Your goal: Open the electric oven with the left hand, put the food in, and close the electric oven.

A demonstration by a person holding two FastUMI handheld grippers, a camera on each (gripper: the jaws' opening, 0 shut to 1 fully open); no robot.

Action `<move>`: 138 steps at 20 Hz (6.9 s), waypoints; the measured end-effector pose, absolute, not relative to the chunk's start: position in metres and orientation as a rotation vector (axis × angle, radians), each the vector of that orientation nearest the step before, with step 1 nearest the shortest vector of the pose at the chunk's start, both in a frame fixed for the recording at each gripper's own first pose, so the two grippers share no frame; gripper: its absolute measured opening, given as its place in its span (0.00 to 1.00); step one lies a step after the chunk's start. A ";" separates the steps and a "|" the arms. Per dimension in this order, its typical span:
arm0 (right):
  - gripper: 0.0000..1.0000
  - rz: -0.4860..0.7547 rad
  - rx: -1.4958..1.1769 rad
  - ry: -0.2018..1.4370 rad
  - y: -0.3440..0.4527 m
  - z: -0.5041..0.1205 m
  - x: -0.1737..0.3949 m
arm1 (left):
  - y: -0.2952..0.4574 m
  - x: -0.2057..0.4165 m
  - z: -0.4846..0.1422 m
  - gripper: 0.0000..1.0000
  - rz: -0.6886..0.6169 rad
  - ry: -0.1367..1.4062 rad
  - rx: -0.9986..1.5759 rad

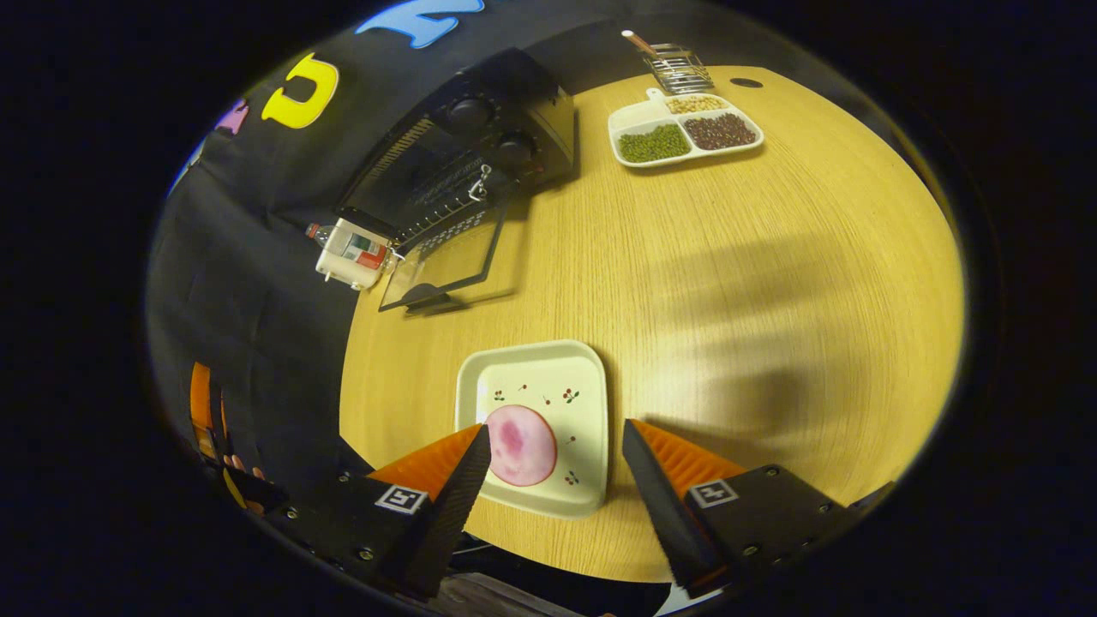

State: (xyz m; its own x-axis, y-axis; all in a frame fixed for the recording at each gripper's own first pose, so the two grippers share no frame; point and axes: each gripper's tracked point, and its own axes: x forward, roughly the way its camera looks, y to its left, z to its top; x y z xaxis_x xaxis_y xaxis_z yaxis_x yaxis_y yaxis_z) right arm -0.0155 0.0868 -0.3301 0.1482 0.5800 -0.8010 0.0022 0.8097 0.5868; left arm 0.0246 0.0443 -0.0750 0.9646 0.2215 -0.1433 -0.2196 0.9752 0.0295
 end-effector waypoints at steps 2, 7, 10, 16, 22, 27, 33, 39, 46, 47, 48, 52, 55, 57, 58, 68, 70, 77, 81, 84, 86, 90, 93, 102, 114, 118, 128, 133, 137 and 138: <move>0.87 0.432 0.506 1.407 0.084 -0.336 -0.018 | 0.049 0.025 -0.079 0.95 0.235 0.156 0.006; 0.87 0.432 0.484 1.448 0.084 -0.343 -0.023 | 0.052 0.029 -0.083 0.95 0.244 0.161 -0.007; 0.68 0.395 0.463 1.469 0.083 -0.355 -0.024 | 0.053 0.034 -0.079 1.00 0.242 0.155 0.000; 0.18 0.309 0.464 1.507 0.071 -0.363 -0.025 | 0.056 0.037 -0.079 1.00 0.245 0.152 -0.007; 0.00 0.342 0.424 1.470 0.073 -0.362 -0.025 | 0.059 0.039 -0.080 0.95 0.245 0.153 -0.017; 0.00 0.357 0.527 1.471 0.084 -0.355 -0.029 | 0.060 0.041 -0.079 0.96 0.234 0.154 -0.014; 0.00 0.360 0.590 1.430 0.092 -0.337 -0.025 | 0.060 0.044 -0.081 0.96 0.222 0.157 -0.020; 0.00 0.368 0.663 1.375 0.116 -0.303 -0.010 | 0.061 0.055 -0.087 0.96 0.204 0.161 -0.036; 0.01 0.299 0.777 1.276 0.153 -0.272 0.031 | 0.073 0.066 -0.091 1.00 0.195 0.163 -0.047; 0.00 0.287 0.786 1.265 0.158 -0.270 0.036 | 0.077 0.067 -0.092 1.00 0.196 0.165 -0.046; 0.00 0.276 0.797 1.254 0.162 -0.268 0.042 | 0.080 0.068 -0.094 1.00 0.197 0.167 -0.046; 0.01 0.221 0.883 1.221 0.186 -0.262 0.063 | 0.096 0.072 -0.096 0.95 0.204 0.174 -0.044; 0.01 0.175 0.959 1.184 0.205 -0.257 0.081 | 0.108 0.075 -0.098 0.91 0.206 0.178 -0.038; 0.00 0.159 0.994 1.166 0.218 -0.255 0.092 | 0.116 0.077 -0.100 0.96 0.205 0.180 -0.033; 0.00 0.151 1.005 1.158 0.223 -0.254 0.095 | 0.120 0.080 -0.100 0.96 0.205 0.179 -0.029; 0.00 -0.033 1.180 1.044 0.277 -0.264 0.146 | 0.162 0.109 -0.110 0.91 0.179 0.193 -0.031; 0.00 -0.089 1.222 0.999 0.282 -0.268 0.158 | 0.167 0.115 -0.109 0.96 0.169 0.198 -0.022; 0.01 -0.206 1.341 0.956 0.301 -0.284 0.189 | 0.179 0.122 -0.107 0.95 0.167 0.201 -0.018; 0.00 -0.306 1.341 0.842 0.291 -0.289 0.212 | 0.190 0.121 -0.110 0.96 0.193 0.220 -0.010; 0.01 -0.357 1.389 0.806 0.295 -0.295 0.226 | 0.197 0.118 -0.111 1.00 0.214 0.241 -0.006; 0.04 -0.389 1.418 0.794 0.302 -0.300 0.234 | 0.200 0.115 -0.111 0.98 0.224 0.251 -0.001; 0.04 -0.445 1.431 0.752 0.306 -0.301 0.243 | 0.204 0.110 -0.112 0.96 0.241 0.262 0.026; 0.04 -0.442 1.425 0.739 0.309 -0.300 0.248 | 0.206 0.110 -0.112 0.98 0.245 0.269 0.030; 0.72 -0.297 1.435 0.748 0.319 -0.277 0.233 | 0.185 0.119 -0.109 0.96 0.216 0.240 0.031; 0.95 -0.008 1.113 0.697 0.262 -0.220 0.176 | 0.100 0.114 -0.123 0.91 0.114 0.254 -0.043; 0.95 0.106 0.917 0.668 0.233 -0.208 0.149 | 0.061 0.108 -0.141 0.91 0.041 0.291 -0.058; 0.95 0.189 0.450 0.412 0.136 -0.147 0.101 | -0.026 0.106 -0.216 0.96 -0.165 0.482 -0.118; 0.95 0.145 0.265 0.326 0.095 -0.129 0.080 | -0.061 0.104 -0.264 0.96 -0.251 0.612 -0.147; 0.98 0.096 0.096 0.273 0.072 -0.118 0.071 | -0.087 0.114 -0.303 0.96 -0.308 0.706 -0.113; 0.98 0.088 0.088 0.274 0.071 -0.119 0.069 | -0.091 0.116 -0.314 0.96 -0.316 0.728 -0.112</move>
State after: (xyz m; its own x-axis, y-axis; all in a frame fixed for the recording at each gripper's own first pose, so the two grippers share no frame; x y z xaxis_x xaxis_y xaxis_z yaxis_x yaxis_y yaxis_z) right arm 0.0692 0.0707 -0.1191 0.9588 0.0989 -0.2665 -0.0751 0.9923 0.0983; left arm 0.1162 -0.0906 -0.3142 0.7014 -0.3223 -0.6357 0.2448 0.9466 -0.2098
